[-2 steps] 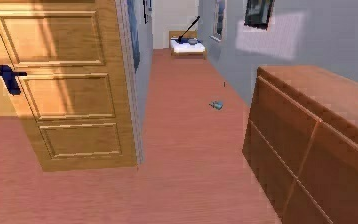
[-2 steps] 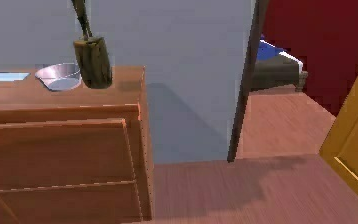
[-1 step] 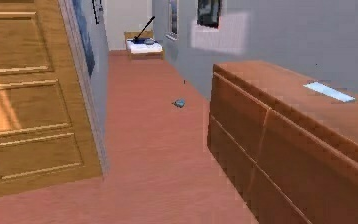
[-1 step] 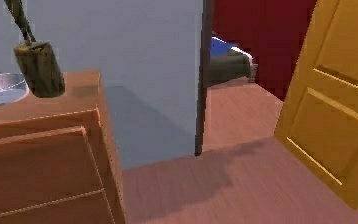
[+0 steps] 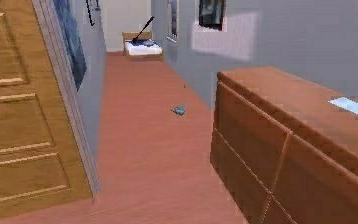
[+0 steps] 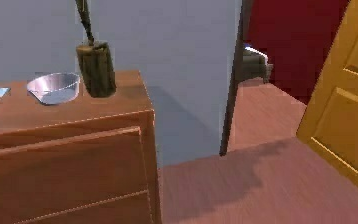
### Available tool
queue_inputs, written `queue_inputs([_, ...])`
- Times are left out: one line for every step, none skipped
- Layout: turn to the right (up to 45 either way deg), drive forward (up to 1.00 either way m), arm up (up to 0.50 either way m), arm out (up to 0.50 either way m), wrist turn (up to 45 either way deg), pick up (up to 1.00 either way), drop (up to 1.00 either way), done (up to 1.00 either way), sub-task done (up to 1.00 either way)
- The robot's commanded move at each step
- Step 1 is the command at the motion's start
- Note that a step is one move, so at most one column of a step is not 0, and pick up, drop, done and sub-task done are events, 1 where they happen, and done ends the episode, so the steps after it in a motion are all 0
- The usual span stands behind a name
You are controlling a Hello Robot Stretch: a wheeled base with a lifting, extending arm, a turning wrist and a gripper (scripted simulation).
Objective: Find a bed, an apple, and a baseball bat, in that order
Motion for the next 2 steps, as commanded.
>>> queue_inputs([-45.0, 0.00, 0.00, 0.00, 0.0, 0.00, 0.00, 0.00, 0.00])
queue_inputs([-36.0, 0.00, 0.00, 0.00, 0.0, 0.00, 0.00, 0.00, 0.00])
